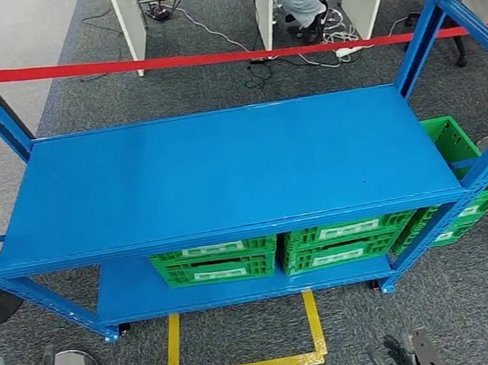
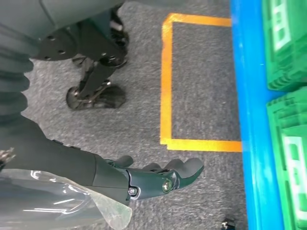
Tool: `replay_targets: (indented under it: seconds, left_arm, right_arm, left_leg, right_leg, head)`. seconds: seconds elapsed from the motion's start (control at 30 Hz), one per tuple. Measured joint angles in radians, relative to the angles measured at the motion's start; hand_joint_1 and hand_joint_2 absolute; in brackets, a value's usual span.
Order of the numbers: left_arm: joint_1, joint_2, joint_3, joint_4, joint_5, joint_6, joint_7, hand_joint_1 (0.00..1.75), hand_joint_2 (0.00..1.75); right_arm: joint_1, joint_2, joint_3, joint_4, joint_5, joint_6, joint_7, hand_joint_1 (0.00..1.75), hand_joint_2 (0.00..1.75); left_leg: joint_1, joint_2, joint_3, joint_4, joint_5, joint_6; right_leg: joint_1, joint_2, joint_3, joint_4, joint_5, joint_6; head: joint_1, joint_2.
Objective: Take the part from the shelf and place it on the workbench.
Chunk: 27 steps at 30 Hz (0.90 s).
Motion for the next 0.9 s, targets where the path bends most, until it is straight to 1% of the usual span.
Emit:
replay_targets:
  seconds: [0.03, 0.1, 0.17, 0.23, 0.27, 0.4, 0.6, 0.9]
  left_arm:
    - [0.029, 0.011, -0.029, -0.03, -0.012, 0.037, 0.002, 0.0, 0.0]
    - [0.089, 0.042, -0.12, -0.098, -0.003, 0.14, -0.008, 0.0, 0.0]
    - [0.121, 0.063, -0.195, -0.124, 0.042, 0.196, -0.041, 0.0, 0.87]
    - [0.132, 0.076, -0.233, -0.127, 0.09, 0.209, -0.079, 0.0, 1.75]
    - [0.13, 0.08, -0.242, -0.122, 0.106, 0.209, -0.092, 0.0, 1.75]
    - [0.107, 0.083, -0.246, -0.052, 0.111, 0.176, -0.107, 0.0, 0.0]
    - [0.078, 0.076, -0.222, 0.085, 0.053, 0.079, -0.099, 0.0, 0.0]
    - [0.028, 0.048, -0.158, 0.305, -0.04, -0.068, -0.075, 0.0, 0.0]
  right_arm:
    - [0.003, 0.0, -0.004, 0.0, -0.007, -0.003, -0.009, 0.0, 0.0]
    - [0.014, 0.0, -0.016, 0.001, -0.012, -0.002, -0.023, 0.0, 0.0]
    - [0.021, 0.0, -0.027, 0.001, -0.013, 0.003, -0.031, 0.0, 0.87]
    - [0.02, 0.002, -0.038, 0.002, -0.007, 0.004, -0.035, 0.0, 1.75]
    - [0.019, 0.003, -0.043, 0.004, 0.001, 0.003, -0.035, 0.0, 1.75]
    - [0.007, 0.011, -0.063, 0.035, 0.043, -0.005, -0.023, 0.0, 0.0]
    - [-0.01, 0.023, -0.083, 0.106, 0.095, 0.011, 0.005, 0.0, 0.0]
    - [-0.042, 0.041, -0.105, 0.223, 0.168, 0.04, 0.045, 0.0, 0.0]
  left_leg:
    - [0.0, 0.001, 0.001, 0.0, -0.001, -0.001]
    - [0.0, 0.001, 0.001, 0.0, -0.001, -0.001]
    - [-0.001, -0.001, 0.0, 0.0, -0.001, 0.0]
    - [-0.001, -0.002, 0.0, 0.0, -0.002, 0.0]
    - [-0.001, -0.002, 0.0, 0.0, -0.002, 0.0]
    - [-0.001, -0.002, 0.0, 0.0, -0.002, 0.0]
    - [0.0, -0.002, 0.001, 0.0, -0.001, -0.001]
    - [0.0, -0.002, 0.001, 0.0, -0.001, -0.001]
  right_leg:
    - [0.0, 0.001, 0.0, 0.0, 0.0, 0.0]
    - [-0.001, 0.001, 0.0, 0.0, -0.001, 0.001]
    - [-0.001, -0.002, -0.002, 0.0, -0.002, 0.001]
    - [-0.001, -0.003, -0.004, 0.0, -0.003, 0.001]
    - [-0.001, -0.003, -0.005, 0.0, -0.004, 0.001]
    - [0.0, -0.003, -0.005, 0.0, -0.004, 0.001]
    - [0.0, -0.003, 0.0, 0.001, -0.003, 0.001]
    - [0.0, -0.003, 0.0, 0.0, -0.003, 0.001]
  head:
    - [0.0, 0.0]
    - [0.0, 0.0]
    - [0.0, 0.0]
    - [0.0, 0.0]
    - [0.0, 0.0]
    - [0.0, 0.0]
    - [0.0, 0.0]
    - [0.0, 0.0]
